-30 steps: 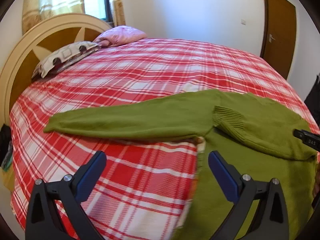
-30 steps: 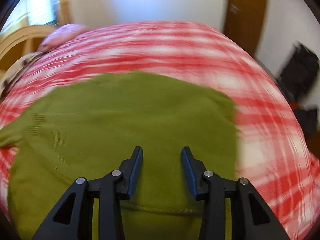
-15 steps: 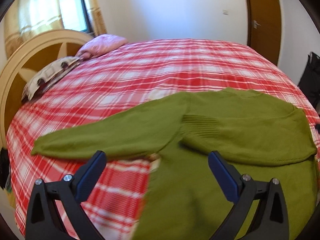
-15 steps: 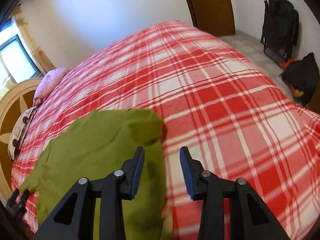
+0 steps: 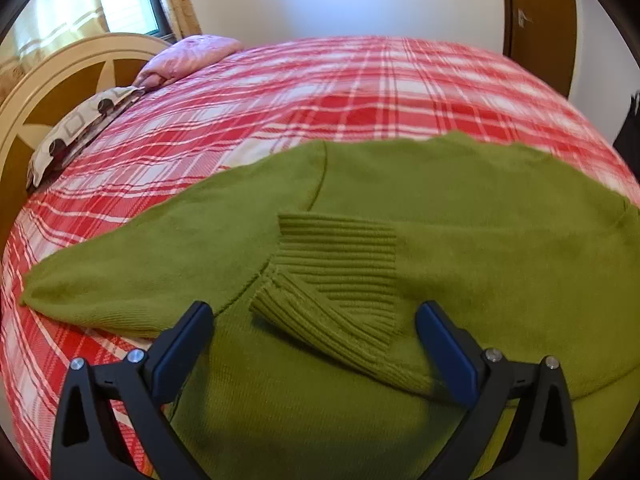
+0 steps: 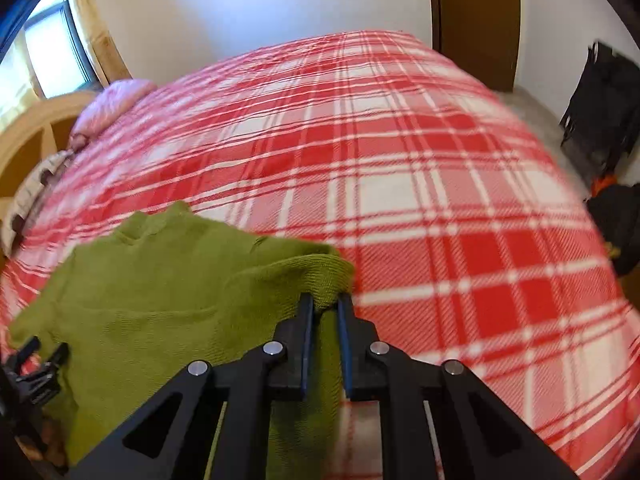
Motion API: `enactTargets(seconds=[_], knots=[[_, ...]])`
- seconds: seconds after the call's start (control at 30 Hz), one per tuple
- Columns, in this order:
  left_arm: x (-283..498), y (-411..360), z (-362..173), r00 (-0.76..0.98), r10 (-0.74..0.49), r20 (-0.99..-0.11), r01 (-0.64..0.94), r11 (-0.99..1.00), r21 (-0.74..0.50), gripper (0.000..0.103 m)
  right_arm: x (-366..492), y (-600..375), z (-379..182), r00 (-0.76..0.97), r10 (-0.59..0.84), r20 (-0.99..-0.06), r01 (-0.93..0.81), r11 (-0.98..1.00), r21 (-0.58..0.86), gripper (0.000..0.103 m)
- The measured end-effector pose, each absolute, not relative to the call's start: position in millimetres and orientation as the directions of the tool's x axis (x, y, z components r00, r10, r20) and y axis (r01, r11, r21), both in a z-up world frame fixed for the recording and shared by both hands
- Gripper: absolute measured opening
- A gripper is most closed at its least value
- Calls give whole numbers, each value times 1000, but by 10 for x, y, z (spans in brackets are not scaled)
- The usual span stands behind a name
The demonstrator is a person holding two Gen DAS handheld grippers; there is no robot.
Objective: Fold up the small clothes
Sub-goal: 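Fold the gripped sleeve across the sweater body and release with the right gripper, then grasp the cuff of the other sleeve with the left gripper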
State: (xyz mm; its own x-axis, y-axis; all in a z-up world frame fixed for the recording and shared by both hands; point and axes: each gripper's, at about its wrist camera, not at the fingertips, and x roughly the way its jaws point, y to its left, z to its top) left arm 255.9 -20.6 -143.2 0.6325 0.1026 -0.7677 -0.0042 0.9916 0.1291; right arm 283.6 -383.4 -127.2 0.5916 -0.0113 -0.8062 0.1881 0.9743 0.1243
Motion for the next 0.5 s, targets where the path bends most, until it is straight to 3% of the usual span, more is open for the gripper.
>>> enactTargets(seconds=[0.1,0.23,0.33,0.5], knots=[[2567,-219,-1453,631,102,-769,-1,991,131,103,2919,-4045,-1322,580,-45,-813,264,955,135,11],[2566,-244,-1460,629,103,-771,2,991,134,103,2828,-4154,-1100,604,-202,-771,378,924,54,11],[2579,-231,-1464,628,99,-772,2,992,129,103,2541,-3802,-842,699,-113,-706,253,963,96,11],[2582,-215,-1444,627,95,-773,3,992,124,103,2302,-3177,-961,677,60,-734,133,970,202,11]])
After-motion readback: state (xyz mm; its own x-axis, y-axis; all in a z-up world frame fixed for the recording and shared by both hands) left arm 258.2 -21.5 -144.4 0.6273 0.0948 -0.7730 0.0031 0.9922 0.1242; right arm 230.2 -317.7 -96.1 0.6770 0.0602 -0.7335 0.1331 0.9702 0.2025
